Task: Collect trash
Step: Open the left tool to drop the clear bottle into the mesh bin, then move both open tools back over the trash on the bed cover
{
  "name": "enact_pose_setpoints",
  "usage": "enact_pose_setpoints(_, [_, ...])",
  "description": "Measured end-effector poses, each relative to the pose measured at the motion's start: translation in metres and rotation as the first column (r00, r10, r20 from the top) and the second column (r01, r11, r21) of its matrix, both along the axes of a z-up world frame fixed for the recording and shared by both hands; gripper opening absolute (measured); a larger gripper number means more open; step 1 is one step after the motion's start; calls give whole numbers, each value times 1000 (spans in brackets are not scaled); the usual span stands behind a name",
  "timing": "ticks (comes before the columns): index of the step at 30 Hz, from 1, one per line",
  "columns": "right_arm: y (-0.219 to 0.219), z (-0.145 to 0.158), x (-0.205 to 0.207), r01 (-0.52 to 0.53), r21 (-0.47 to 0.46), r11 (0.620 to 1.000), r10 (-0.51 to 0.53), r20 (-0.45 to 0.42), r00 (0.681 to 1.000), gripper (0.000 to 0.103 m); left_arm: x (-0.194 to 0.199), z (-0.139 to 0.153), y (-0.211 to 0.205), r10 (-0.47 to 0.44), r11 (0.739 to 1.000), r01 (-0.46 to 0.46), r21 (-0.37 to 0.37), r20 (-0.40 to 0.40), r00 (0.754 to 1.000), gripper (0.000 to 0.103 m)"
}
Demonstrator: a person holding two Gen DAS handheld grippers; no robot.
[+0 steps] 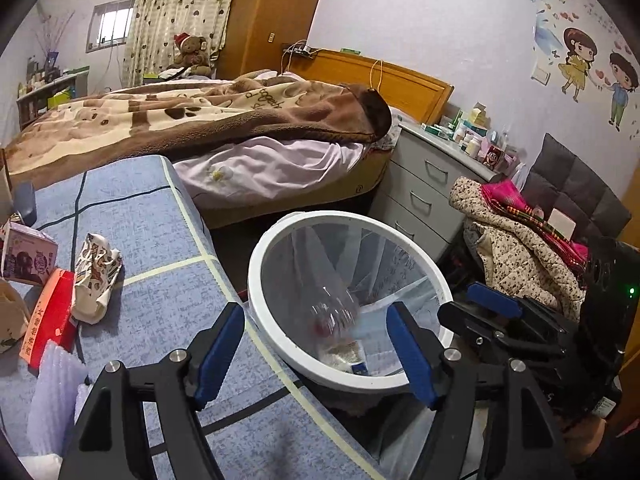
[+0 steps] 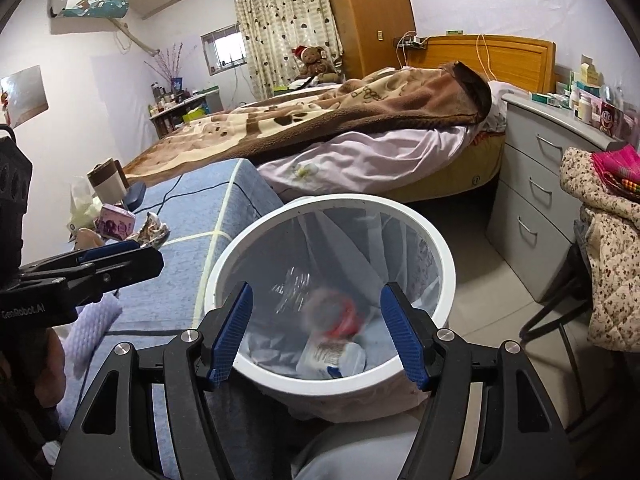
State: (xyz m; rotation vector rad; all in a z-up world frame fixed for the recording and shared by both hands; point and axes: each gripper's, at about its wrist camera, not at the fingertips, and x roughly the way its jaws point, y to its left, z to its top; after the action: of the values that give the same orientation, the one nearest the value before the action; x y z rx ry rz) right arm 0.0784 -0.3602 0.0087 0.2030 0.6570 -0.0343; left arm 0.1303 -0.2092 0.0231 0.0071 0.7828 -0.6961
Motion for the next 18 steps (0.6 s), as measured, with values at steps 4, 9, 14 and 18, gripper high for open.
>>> enact_pose_setpoints(4, [6, 3, -1, -23, 0, 1000, 23, 10, 1000, 72, -6, 1, 12, 34, 999, -34, 2, 1, 999, 73])
enact_pose_setpoints(9, [19, 4, 1, -71, 7, 997, 71, 11, 997, 77, -16, -1, 37, 103, 995, -103, 3, 0, 995, 73])
enact_pose_setpoints(14, [39, 7, 3, -143, 25, 989, 142, 4, 990, 77, -24, -6, 68, 172, 985, -172, 10, -13, 985, 73])
enact_pose_setpoints(18, [57, 8, 1, -198, 15, 980, 198, 2, 980, 77, -33, -8, 91, 226, 974, -226, 15, -2, 974, 72])
